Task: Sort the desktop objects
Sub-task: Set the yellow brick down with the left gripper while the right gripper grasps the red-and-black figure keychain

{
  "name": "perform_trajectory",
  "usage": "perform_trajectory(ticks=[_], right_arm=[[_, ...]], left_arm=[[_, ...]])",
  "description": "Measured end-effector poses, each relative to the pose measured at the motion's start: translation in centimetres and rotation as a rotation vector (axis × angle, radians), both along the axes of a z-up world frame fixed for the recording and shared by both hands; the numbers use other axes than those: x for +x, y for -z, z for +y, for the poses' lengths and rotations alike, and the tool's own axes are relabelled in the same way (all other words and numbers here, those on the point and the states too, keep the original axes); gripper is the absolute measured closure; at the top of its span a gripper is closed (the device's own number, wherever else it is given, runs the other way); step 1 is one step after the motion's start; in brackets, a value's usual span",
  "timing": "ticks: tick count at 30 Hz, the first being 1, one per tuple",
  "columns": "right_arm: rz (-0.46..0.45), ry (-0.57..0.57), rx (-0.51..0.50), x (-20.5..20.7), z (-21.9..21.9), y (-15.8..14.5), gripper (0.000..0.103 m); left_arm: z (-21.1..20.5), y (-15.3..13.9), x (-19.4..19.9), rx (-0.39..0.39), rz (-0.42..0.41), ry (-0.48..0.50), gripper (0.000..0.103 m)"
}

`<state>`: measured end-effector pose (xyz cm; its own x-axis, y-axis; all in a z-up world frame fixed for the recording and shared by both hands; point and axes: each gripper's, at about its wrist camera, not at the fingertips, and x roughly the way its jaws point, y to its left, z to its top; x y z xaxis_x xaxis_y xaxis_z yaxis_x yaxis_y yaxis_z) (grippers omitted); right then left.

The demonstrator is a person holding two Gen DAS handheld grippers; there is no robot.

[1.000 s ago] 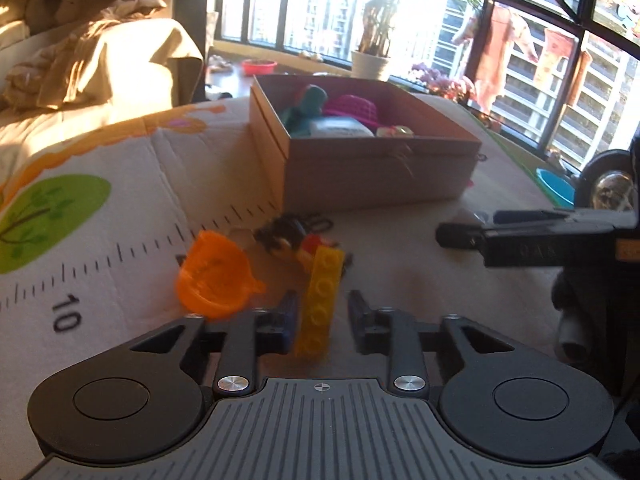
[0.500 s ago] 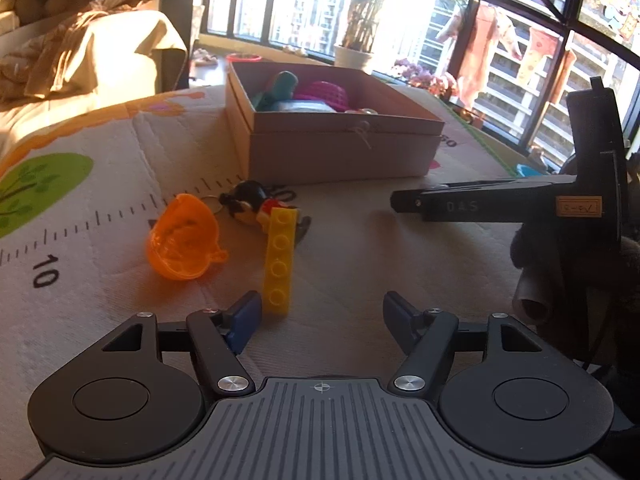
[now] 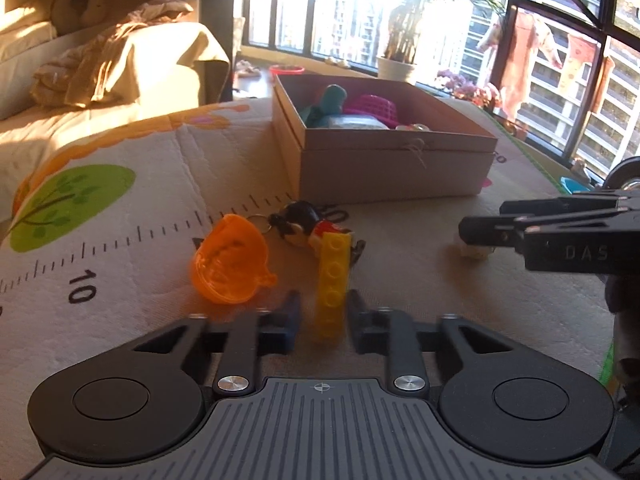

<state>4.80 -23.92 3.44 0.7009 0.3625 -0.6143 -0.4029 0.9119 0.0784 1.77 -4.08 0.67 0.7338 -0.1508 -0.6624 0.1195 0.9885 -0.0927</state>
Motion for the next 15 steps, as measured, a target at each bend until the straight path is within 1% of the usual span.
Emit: perform_trajectory(ticks=[4, 7, 10, 12, 15], right_arm=[[-0.003, 0.003, 0.012, 0.1, 0.1, -0.7, 0.045], [0.002, -0.019, 0.019, 0.1, 0.7, -1.1, 0.044], [0.013, -0.067, 0.031, 0.1, 1.9, -1.3, 0.043], [0.035, -0.105, 0.048, 0.6, 2.9, -1.3, 0.043], [0.080, -0.144, 0.071, 1.9, 5.1, -0.7, 0.043]], left_arm=[[-0.4, -0.3, -1.5, 0.018, -0.010, 0.081, 0.086], [-0.8, -0.3, -3.1, 0.003, -0.010, 0.159, 0.084], [-0.9, 0.0, -4.3, 0.032, -0.002, 0.168, 0.075], [-0.7, 0.2, -4.6, 0.062, -0.004, 0.144, 0.062], [-0.1, 0.2, -4.6, 0.092, -0.009, 0.098, 0.054]])
